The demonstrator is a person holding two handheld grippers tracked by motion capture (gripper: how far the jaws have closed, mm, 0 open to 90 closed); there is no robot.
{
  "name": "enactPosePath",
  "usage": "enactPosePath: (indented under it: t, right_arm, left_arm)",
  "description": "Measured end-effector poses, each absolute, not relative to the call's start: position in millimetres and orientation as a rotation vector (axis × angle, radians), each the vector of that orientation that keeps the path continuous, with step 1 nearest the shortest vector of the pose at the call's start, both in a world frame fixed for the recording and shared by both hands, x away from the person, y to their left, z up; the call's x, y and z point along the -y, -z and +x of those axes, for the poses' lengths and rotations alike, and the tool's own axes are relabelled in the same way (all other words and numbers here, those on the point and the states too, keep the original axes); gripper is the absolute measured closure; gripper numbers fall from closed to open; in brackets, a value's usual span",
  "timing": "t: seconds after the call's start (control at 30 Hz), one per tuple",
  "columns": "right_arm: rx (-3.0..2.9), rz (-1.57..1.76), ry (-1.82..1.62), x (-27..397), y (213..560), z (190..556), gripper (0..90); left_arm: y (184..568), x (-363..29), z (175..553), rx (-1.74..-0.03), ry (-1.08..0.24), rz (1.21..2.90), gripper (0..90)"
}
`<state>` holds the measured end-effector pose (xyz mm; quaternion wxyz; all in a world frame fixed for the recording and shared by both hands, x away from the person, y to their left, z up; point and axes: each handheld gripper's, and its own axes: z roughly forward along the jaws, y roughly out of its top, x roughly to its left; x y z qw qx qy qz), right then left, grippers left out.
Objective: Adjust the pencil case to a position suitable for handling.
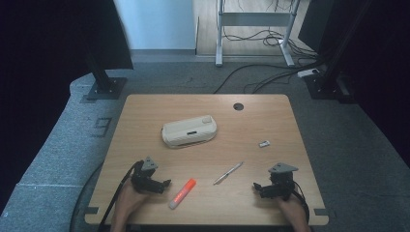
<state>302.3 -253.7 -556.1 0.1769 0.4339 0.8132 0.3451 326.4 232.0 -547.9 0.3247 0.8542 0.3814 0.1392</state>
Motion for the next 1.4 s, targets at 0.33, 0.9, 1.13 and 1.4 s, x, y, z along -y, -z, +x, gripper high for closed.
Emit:
enactPosePath:
  t: [0.33, 0.9, 1.13, 1.4]
  right_arm:
    - [-2.302, 1.228, -0.977, 253.6, 556.2, 302.2, 0.0]
    - [-2.302, 1.228, -0.977, 253.6, 556.1, 302.3, 0.0]
    - [-2.302, 1.228, -0.977, 253.6, 556.1, 302.3, 0.0]
    - [-2.302, 1.229, -0.977, 253.6, 556.1, 302.4, 0.0]
  left_arm:
    - [548.0, -231.8, 326.5, -1.016, -0.367, 2.239, 0.0]
    - [547.8, -232.2, 327.3, -1.005, -0.364, 2.237, 0.8]
    - [546.3, -233.3, 329.2, -1.005, -0.332, 2.232, 0.4]
    - [538.5, -236.2, 331.3, -1.001, -0.277, 2.212, 1.9]
